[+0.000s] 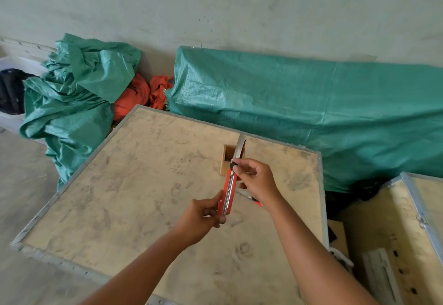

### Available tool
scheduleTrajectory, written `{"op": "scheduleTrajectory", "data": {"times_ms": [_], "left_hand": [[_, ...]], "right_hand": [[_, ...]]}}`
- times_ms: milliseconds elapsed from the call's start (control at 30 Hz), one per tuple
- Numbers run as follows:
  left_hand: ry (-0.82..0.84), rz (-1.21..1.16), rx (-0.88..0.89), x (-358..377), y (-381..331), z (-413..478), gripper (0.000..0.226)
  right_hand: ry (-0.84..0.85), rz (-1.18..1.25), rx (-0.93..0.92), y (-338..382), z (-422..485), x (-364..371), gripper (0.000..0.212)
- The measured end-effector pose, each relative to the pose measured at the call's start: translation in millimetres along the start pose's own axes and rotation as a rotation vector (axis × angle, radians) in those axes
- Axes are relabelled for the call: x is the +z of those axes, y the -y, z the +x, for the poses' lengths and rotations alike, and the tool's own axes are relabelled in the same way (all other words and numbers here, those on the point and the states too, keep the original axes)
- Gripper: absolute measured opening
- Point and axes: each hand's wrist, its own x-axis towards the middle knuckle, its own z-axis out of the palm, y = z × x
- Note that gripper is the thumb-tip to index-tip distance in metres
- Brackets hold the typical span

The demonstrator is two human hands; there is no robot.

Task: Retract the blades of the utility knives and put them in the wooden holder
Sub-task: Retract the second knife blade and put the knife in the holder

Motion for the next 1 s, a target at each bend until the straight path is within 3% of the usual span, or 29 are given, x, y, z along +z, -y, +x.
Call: {"op": "scheduleTrajectory", "data": {"times_ms": [400,600,800,1000], "left_hand": [[-0.063,-0.102,0.060,22.4,-33.4,7.0,0.056],[-0.084,-0.087,0.094,14.1,-41.6,10.7,0.052],[-0.099,-0.110,0.102,8.9,-47.0,7.8,0.052],[-0.089,-0.105,0.107,3.9,-46.1,6.2,0.055]], "right_hand": [[0.170,-0.061,-0.040,4.2,-17.6,-32.4,0.022],[0.270,-0.213,-0.160,14.5,-22.9,-34.2,0.022],[0.267,-0.328,-0.230,23.6,-27.7,-30.0,0.025],[0.082,-0.397,-0.238,23.4,-34.3,-18.0,0.021]]}}
